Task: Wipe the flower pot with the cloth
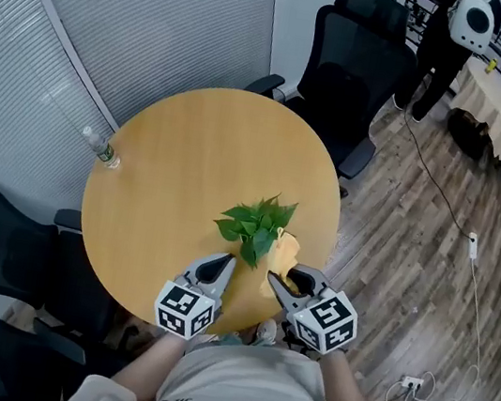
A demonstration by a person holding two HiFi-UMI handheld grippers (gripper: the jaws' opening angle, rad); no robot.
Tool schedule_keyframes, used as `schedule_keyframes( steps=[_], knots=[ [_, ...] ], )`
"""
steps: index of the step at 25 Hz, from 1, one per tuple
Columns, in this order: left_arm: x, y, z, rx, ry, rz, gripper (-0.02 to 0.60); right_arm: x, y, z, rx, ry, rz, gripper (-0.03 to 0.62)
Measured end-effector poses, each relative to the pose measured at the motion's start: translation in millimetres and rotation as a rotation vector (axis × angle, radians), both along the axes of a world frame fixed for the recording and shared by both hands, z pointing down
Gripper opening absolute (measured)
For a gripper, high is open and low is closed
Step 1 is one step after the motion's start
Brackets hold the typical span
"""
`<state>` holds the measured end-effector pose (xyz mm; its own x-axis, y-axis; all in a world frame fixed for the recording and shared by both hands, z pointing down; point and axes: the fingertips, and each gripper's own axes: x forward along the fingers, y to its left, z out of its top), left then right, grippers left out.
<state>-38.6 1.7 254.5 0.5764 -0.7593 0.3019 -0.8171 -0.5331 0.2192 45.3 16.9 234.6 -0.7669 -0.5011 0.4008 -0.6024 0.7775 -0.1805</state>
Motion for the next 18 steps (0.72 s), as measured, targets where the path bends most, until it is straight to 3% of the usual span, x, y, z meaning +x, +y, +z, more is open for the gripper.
schedule_keyframes(
  steps=[18],
  knots=[
    [0.4,9.0,-19.7,0.025,-0.006,-0.005,0.011,-12.0,7.4,-9.3,0.007,-0.052,-0.001,0.084]
  ],
)
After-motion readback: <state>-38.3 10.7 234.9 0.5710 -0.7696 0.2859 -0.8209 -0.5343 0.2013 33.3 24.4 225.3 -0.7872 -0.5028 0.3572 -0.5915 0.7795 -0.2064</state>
